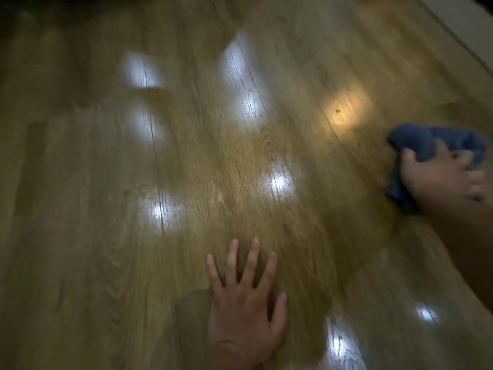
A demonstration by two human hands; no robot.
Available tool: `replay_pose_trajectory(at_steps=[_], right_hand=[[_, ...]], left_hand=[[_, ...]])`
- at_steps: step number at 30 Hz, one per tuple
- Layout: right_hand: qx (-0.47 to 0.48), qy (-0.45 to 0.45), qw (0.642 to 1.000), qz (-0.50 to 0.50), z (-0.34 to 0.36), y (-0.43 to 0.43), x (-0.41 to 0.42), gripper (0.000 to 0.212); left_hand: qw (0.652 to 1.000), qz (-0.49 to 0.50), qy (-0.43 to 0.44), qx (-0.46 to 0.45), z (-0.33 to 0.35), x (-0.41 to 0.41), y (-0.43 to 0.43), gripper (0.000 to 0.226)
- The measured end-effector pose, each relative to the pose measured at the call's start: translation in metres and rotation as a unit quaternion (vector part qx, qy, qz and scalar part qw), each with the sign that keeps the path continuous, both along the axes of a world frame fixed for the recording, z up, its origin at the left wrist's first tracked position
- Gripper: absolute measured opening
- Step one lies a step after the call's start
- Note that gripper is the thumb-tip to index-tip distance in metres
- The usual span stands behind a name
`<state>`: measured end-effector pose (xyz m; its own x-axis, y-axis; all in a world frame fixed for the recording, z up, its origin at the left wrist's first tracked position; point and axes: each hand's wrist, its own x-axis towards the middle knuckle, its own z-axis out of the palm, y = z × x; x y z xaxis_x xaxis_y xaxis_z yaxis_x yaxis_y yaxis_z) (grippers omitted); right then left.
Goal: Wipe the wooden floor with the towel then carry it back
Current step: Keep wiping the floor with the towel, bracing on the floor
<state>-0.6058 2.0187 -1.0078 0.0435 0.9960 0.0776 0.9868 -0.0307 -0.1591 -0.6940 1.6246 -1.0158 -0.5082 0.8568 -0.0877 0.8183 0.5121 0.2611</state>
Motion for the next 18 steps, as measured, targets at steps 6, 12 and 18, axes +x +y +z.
replay_pose_trajectory(at_steps=[6,12,18], right_hand=[[-0.081,0.013,0.964,0.254,0.022,-0.078,-0.211,0.068],[-0.104,-0.033,0.811,0.575,0.020,-0.250,-0.311,0.081],[-0.008,-0.031,0.731,0.682,0.016,-0.173,-0.276,0.058]], left_hand=[[0.996,0.004,0.077,0.039,-0.009,-0.002,0.002,0.070],[0.972,0.040,0.184,0.142,-0.018,-0.014,0.011,0.031],[0.981,0.013,0.165,0.098,-0.017,-0.007,0.004,0.062]])
